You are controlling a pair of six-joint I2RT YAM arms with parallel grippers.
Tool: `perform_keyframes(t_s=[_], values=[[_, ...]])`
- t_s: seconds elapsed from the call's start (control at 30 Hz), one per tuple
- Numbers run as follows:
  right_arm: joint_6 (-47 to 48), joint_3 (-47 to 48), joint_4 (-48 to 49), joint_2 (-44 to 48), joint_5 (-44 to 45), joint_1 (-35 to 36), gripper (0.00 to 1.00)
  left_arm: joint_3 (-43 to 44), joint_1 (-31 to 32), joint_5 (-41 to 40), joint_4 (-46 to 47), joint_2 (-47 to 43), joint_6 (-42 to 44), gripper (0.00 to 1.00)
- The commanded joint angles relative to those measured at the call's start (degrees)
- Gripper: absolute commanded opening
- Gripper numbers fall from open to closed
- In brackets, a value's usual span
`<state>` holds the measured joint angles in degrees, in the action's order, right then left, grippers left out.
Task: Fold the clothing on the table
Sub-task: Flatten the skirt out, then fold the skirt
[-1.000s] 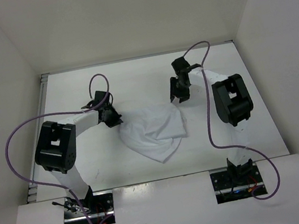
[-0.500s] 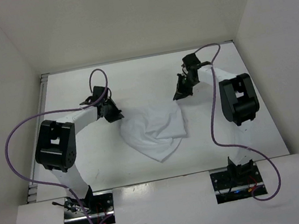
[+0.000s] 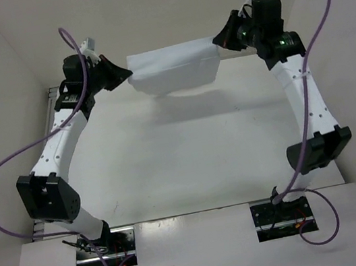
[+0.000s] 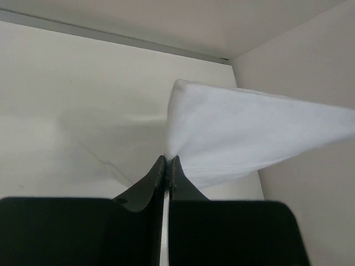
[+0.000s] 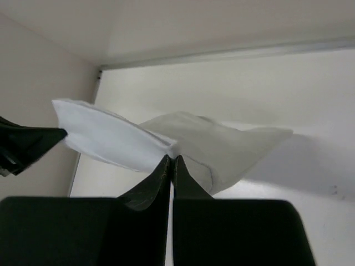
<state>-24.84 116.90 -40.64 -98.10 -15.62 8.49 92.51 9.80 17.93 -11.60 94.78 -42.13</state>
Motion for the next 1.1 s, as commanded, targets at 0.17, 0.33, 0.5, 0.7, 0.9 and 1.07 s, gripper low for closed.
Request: perform_keyframes(t_s=[0.17, 0.33, 0.5, 0.7, 0.9, 1.07], values=[[0.15, -30.78, 2.67, 17.14, -2.66, -0.32, 0.0, -27.88, 1.7, 2.9, 6.4, -12.68, -1.28, 0.0], [-4.85, -49.64, -2.5, 26.37, -3.19, 3.19, 0.0, -47.64, 5.74, 2.9, 8.87, -16.29, -5.93, 0.0], [-9.26, -60.55, -15.93, 34.81, -2.4, 6.97, 0.0, -54.79, 12.86, -1.66, 3.09, -25.31, -10.33, 0.0], [-13.03, -65.57, -20.27, 40.62, -0.04, 6.98, 0.0, -57.09, 15.51, -6.32, -2.46, -37.02, -13.68, 0.0], [-14.1, -62.68, -17.1, 36.6, 7.85, 6.98, 0.0, -51.48, 16.04, -9.05, -0.28, -30.03, -10.35, 0.0], [-13.57, -57.14, -13.16, 31.23, 14.29, 6.98, 0.0, -42.95, 16.04, -10.29, -0.27, -15.45, -5.6, 0.0]])
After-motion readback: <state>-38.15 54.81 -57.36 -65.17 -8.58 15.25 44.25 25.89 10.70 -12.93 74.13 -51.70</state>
